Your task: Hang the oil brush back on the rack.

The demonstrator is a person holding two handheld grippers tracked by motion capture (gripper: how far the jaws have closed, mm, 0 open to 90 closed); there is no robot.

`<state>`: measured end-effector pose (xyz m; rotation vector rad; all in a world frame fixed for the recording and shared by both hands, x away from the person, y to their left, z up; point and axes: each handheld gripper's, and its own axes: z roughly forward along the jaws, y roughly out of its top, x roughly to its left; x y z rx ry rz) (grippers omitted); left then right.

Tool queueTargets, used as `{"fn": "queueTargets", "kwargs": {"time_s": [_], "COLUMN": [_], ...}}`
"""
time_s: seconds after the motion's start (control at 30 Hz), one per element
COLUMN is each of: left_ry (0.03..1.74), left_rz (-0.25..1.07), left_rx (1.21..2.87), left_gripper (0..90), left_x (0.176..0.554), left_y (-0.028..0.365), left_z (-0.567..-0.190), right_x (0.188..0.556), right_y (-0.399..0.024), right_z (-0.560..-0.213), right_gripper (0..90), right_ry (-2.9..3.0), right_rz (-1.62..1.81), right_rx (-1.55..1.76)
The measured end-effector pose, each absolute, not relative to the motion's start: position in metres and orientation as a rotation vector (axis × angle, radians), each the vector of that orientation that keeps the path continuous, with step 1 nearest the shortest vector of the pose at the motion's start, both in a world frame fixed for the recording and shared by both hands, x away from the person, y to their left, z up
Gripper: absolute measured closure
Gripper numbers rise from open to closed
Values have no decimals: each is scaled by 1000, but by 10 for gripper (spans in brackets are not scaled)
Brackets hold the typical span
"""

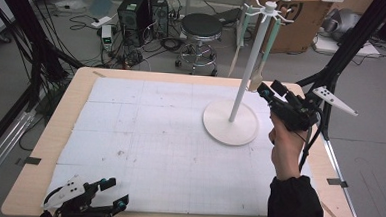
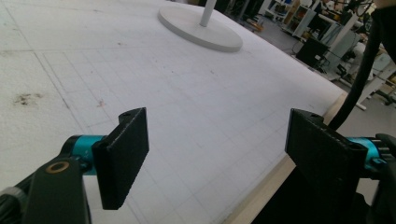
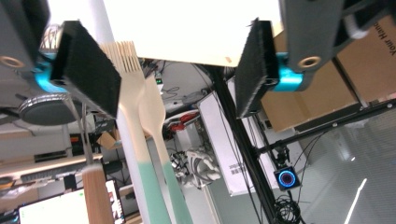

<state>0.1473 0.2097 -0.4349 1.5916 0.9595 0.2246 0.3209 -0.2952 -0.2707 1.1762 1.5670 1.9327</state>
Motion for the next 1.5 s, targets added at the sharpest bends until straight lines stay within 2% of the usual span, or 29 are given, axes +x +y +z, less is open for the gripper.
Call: {"fn": "queueTargets", "kwargs": {"time_s": [0.13, 0.6, 1.03, 1.5], "left_ry": [963, 960, 950, 943], "left_rz": [223, 236, 236, 232], "left_rx": [1589, 1582, 1584, 1582], "left_gripper": [218, 207, 206, 204], "left_x": [147, 147, 148, 150], "left_y": [210, 210, 208, 206], "left_z": [-435, -435, -434, -434], "right_x": [318, 301, 283, 264], "right_y": [-296, -293, -282, -276], "right_z": [-283, -312, -346, -366], "right_gripper": [218, 168, 166, 166], "right_ry": [1591, 1646, 1761, 1820], "right_rz": [1931, 1931, 1918, 1915], "right_rx": [1176, 1172, 1185, 1176]}}
